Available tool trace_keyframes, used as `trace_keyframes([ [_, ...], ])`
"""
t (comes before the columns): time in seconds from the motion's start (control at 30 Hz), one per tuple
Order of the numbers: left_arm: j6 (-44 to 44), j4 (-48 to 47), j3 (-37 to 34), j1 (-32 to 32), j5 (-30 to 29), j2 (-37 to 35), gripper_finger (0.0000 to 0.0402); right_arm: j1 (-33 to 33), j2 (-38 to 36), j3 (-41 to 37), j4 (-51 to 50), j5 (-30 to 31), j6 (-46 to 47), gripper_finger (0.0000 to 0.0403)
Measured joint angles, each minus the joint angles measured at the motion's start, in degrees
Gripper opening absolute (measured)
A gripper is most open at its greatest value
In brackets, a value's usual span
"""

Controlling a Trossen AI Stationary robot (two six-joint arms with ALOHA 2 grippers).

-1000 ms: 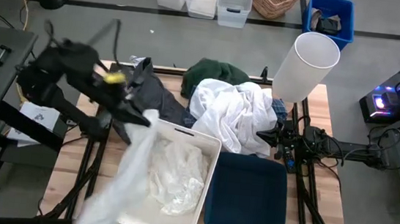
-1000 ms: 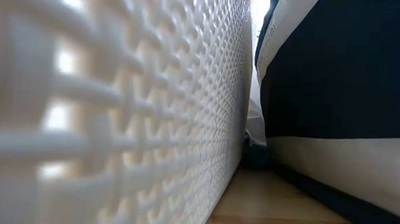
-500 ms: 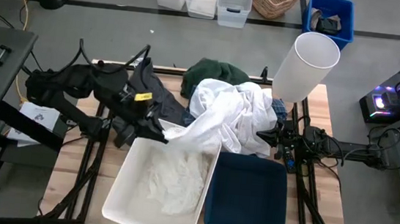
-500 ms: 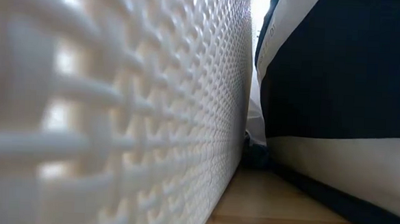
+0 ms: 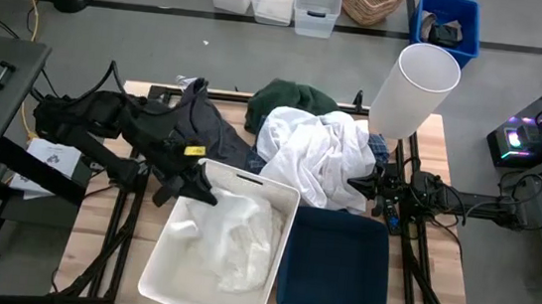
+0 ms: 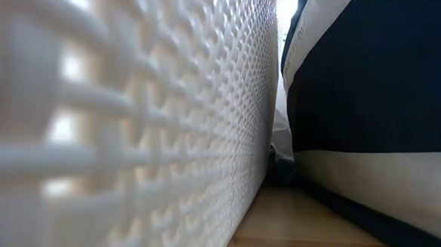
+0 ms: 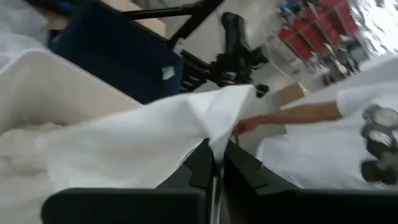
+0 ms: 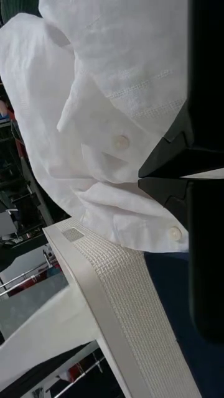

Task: Sort clothes
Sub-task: Put the white pants into the white laundry bin, then put the white polo shirt into the laundry bin

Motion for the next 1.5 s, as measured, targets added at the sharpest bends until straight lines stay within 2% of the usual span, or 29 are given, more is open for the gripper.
trace_keyframes([
  [0.13,-0.6,0.6,0.0,0.4,-0.4,0.3,0.0057,0.0,0.0,0.0,0.0,0.0,0.0,0.0000],
  [0.37,-0.3,1.1,0.0,0.8,-2.4,3.3,0.0158,0.0,0.0,0.0,0.0,0.0,0.0,0.0000],
  [0.6,7.7,-3.1,0.0,1.7,3.4,7.1,0.0237,0.0,0.4,0.0,0.0,0.0,0.0,0.0000],
  [0.7,13.1,-6.0,0.0,1.7,2.2,7.9,0.0246,0.0,0.3,0.0,0.0,0.0,0.0,0.0000],
  [0.83,21.2,-5.1,0.0,2.7,-7.2,8.8,0.0245,0.0,0.3,0.0,0.0,0.0,0.0,0.0000],
  [0.9,24.7,-2.8,0.0,5.1,-12.3,10.1,0.0244,0.0,0.3,0.0,0.0,0.0,0.0,0.0000],
  [0.97,27.6,1.5,0.0,8.8,-14.6,12.4,0.0244,0.0,0.3,0.0,0.0,0.0,0.0,0.0000],
  [1.07,29.3,11.4,0.0,15.0,-13.6,17.2,0.0244,0.0,0.3,0.0,0.0,0.0,0.0,0.0000],
  [1.17,24.5,19.1,0.0,20.9,-9.4,23.0,0.0243,0.0,0.3,0.0,0.0,0.0,0.0,0.0000],
  [1.23,21.7,20.1,0.5,23.7,-5.6,27.2,0.0243,0.0,0.3,0.0,0.0,0.0,0.0,0.0000],
  [1.33,20.5,19.0,1.9,25.9,-3.6,32.6,0.0243,0.0,0.3,0.0,0.0,0.0,0.0,0.0000],
  [1.43,20.5,17.3,3.4,26.4,-4.2,36.5,0.0243,0.0,0.3,0.0,0.0,0.0,0.0,0.0000],
  [1.5,20.7,16.8,3.8,26.5,-7.1,38.3,0.0243,0.0,0.3,0.0,0.0,0.0,0.0,0.0000],
])
